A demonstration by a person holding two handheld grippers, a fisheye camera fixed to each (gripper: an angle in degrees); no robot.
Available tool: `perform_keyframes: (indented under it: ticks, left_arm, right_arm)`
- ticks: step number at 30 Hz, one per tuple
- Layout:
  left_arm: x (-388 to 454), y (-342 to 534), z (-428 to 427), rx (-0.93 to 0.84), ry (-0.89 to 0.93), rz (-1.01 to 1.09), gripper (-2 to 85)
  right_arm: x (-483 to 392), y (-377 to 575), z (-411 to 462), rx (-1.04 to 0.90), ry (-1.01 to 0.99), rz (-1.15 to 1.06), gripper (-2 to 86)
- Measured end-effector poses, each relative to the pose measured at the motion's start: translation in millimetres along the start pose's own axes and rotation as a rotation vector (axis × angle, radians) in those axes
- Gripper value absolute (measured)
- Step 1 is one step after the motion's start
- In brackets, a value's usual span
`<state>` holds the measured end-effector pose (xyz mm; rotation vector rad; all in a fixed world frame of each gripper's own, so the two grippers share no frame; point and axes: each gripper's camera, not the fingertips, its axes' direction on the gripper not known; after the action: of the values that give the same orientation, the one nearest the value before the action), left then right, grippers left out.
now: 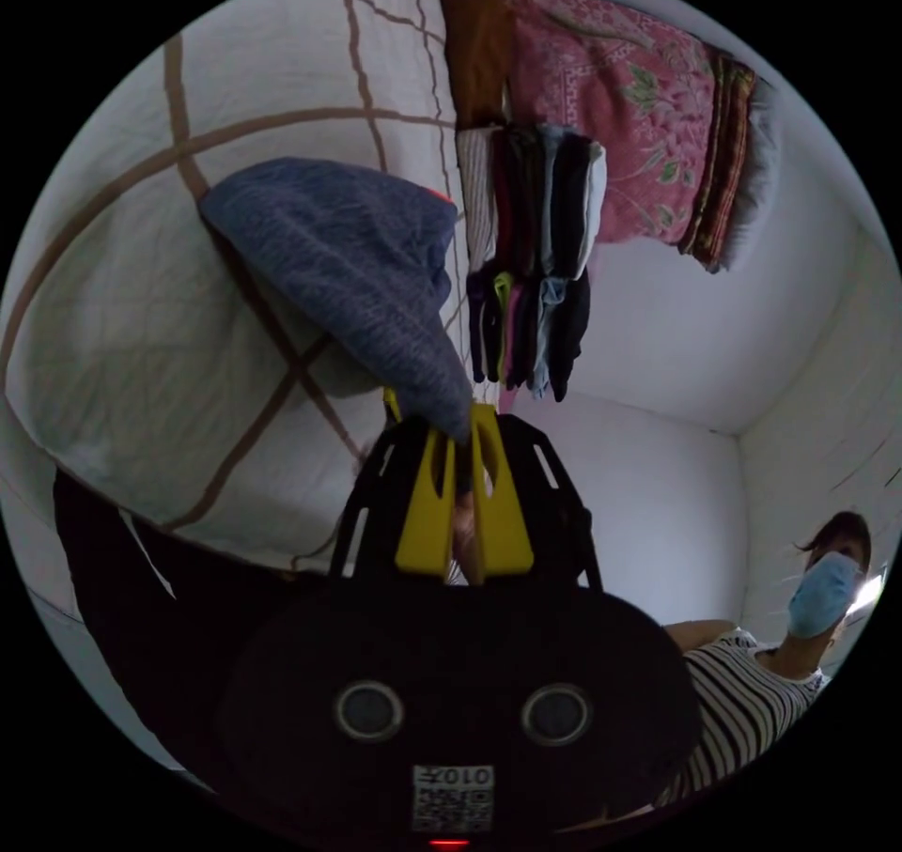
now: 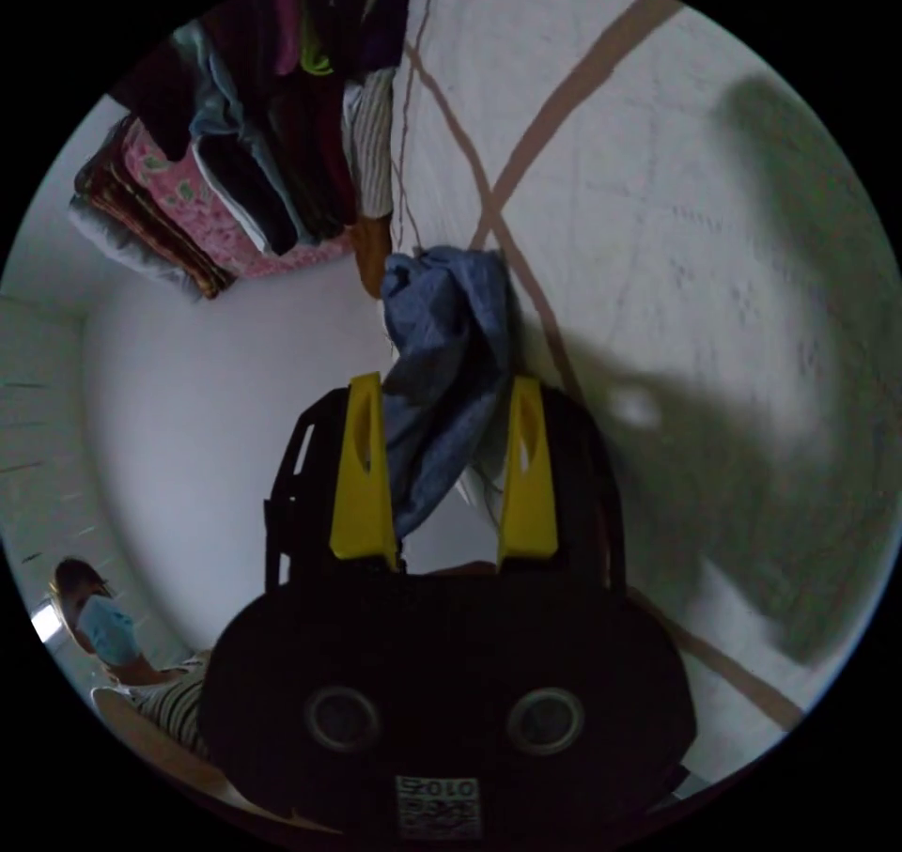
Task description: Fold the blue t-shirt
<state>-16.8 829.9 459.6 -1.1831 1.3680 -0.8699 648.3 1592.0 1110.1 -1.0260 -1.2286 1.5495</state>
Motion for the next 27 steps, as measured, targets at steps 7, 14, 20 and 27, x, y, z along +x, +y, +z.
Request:
perform_keyframes:
  ticks: [7, 14, 20, 27]
  left_arm:
    - [40, -19, -16, -0.040, -0.086, 0.050, 6.4]
    - [82, -44, -33, -0.091, -0.143, 0.067, 6.4]
    - [129, -77, -61, -0.168, -0.163, 0.081, 6.3]
    - [215, -126, -94, -0.319, -0.189, 0.241, 6.2]
  right_arm:
    - [-47, -20, 44, -0.091, 0.099, -0.027, 11.7]
    - [-91, -12, 71, -0.128, 0.242, -0.039, 4.6]
    - [-158, 3, 104, -0.199, 0.232, -0.195, 4.1]
    - [-246, 35, 162, -0.205, 0.182, -0.327, 3.9]
